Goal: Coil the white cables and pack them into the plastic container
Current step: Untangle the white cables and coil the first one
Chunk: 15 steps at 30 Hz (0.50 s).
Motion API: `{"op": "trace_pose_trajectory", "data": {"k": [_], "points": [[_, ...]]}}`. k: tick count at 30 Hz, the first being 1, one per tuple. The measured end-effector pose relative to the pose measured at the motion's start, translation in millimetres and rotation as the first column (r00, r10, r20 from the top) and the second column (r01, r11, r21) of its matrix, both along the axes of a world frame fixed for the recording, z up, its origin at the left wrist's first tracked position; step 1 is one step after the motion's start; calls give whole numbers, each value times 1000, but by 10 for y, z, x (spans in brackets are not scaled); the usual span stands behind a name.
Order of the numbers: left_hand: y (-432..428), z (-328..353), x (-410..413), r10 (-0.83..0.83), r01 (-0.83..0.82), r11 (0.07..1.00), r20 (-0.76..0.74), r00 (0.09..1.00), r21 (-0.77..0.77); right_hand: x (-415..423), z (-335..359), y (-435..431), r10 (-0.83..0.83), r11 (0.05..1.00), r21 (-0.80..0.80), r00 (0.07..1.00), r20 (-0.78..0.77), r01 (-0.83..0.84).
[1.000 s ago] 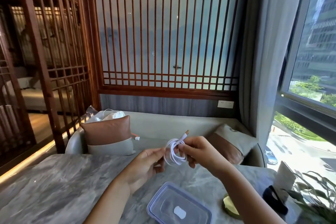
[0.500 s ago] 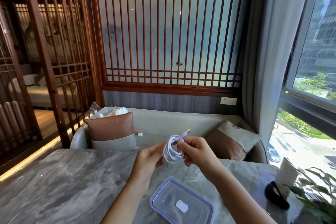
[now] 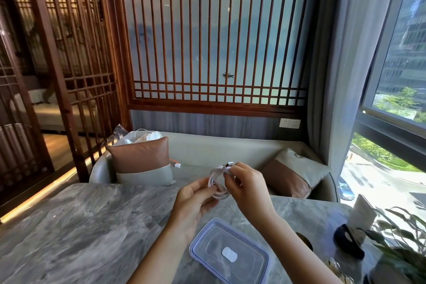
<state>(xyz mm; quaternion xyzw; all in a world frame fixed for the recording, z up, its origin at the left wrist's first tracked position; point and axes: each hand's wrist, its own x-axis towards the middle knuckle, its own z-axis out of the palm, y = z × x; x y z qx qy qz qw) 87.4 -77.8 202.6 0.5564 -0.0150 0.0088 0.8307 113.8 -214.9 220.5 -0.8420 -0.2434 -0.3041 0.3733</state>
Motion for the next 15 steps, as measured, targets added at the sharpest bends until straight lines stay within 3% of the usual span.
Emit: {"op": "trace_pose_trajectory", "data": {"k": [3, 8, 13, 15], "points": [[22, -12, 45, -27, 26, 999, -18, 999, -43, -4, 4, -2, 43, 999, -25, 998, -39, -44], [16, -36, 103, -9, 1, 990, -53, 999, -144, 35, -7, 17, -27, 974, -225, 993, -116, 0], [-20, -98, 84, 42, -47, 981, 29, 999, 188, 53, -89, 15, 1, 976, -213, 977, -211, -47], [-8, -105, 77, 27, -40, 971, 59, 998, 235, 42, -117, 25, 36, 983, -167, 973, -226, -75]]}}
